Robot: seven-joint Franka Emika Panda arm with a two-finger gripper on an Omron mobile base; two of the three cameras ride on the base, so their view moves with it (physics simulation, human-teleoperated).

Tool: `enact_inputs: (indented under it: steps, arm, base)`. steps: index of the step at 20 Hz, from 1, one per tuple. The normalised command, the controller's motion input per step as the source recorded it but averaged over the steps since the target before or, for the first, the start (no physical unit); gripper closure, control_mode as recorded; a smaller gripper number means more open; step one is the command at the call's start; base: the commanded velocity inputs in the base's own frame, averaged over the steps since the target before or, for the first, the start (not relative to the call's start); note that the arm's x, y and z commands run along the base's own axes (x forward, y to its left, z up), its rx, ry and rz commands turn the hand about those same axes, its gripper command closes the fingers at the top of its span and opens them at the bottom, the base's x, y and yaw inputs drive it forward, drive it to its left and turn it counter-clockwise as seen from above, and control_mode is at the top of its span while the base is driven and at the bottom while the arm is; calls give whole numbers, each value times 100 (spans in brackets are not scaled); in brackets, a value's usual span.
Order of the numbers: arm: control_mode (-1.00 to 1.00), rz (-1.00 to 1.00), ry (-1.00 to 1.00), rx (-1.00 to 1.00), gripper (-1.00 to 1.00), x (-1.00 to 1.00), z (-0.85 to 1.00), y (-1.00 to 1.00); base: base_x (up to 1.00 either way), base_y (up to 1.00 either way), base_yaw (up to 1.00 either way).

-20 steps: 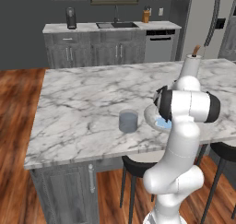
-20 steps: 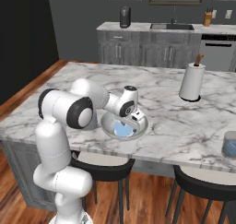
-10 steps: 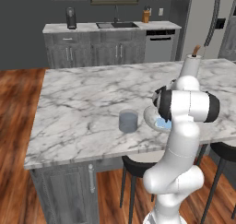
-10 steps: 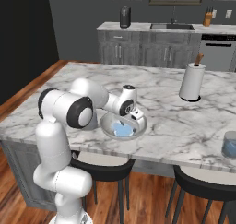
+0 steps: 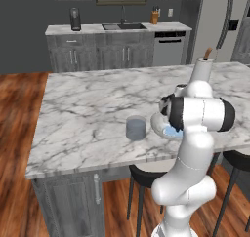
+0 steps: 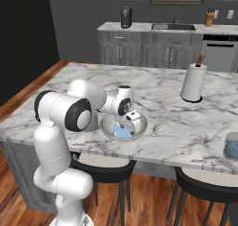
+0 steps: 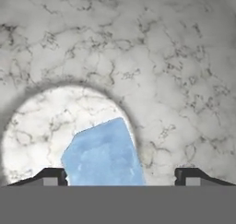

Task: There are four ice cubes in the ice bowl. Place two ice cubes in each glass of water.

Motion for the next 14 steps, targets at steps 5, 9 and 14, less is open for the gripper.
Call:
enact_inputs:
  steps: [5, 9, 14]
  arm:
    - [-100, -6, 0, -14, -100, 22, -60, 34]
    - [-100, 0, 0, -6, -100, 18, -83, 3]
    - [-100, -4, 0, 0, 100, 0, -74, 0]
  base:
    - [0, 0, 0]
    - [0, 0, 0]
    - [0, 0, 0]
